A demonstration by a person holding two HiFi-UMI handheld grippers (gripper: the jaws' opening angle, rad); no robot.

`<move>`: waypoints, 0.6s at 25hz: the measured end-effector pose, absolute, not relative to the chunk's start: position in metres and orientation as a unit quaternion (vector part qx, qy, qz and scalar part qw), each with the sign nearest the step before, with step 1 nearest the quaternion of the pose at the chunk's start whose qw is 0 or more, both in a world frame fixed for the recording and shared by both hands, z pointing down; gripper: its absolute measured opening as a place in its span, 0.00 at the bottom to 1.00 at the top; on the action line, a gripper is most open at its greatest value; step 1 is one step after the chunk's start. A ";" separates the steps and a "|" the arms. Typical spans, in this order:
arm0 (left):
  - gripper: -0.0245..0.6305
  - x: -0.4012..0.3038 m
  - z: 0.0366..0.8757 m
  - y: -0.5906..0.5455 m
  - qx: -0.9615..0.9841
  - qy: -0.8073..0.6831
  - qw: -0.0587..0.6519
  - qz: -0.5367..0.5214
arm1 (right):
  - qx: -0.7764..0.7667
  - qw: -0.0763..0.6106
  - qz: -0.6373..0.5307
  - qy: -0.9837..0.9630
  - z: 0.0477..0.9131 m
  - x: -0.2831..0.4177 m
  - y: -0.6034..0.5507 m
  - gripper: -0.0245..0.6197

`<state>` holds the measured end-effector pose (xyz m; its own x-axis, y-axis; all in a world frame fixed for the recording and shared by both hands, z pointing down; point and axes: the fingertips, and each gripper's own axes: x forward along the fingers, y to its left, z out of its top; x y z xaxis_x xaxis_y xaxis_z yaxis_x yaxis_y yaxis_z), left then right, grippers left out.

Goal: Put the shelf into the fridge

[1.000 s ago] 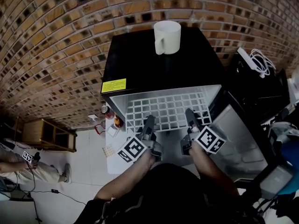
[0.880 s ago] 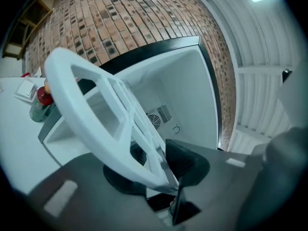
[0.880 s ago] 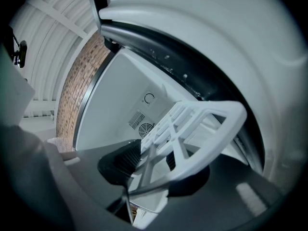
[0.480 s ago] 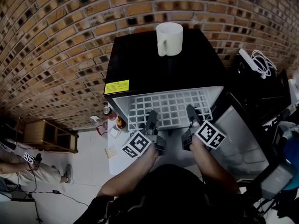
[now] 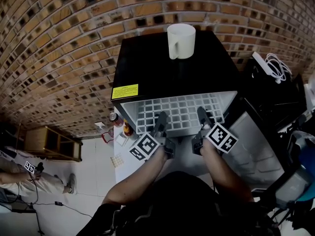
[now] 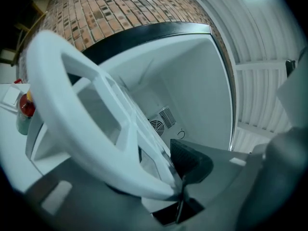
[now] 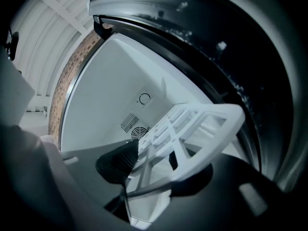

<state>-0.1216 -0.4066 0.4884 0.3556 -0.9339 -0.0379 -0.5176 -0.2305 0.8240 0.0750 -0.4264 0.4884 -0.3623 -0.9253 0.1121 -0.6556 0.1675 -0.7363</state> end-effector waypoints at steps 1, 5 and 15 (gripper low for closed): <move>0.31 -0.122 0.488 -0.409 0.732 -0.496 0.374 -0.280 | -0.533 0.185 -0.365 0.740 0.489 0.075 -0.429 0.36; 0.30 -0.123 0.488 -0.418 0.731 -0.498 0.373 -0.279 | -0.537 0.184 -0.366 0.738 0.489 0.074 -0.437 0.36; 0.30 -0.130 0.487 -0.441 0.724 -0.515 0.362 -0.282 | -0.542 0.178 -0.365 0.735 0.489 0.070 -0.460 0.36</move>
<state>-0.1301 -0.4409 0.4866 0.3099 -0.9501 -0.0360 -0.5415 -0.2075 0.8147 0.0702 -0.4597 0.4894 -0.3482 -0.9278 0.1342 -0.6678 0.1451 -0.7300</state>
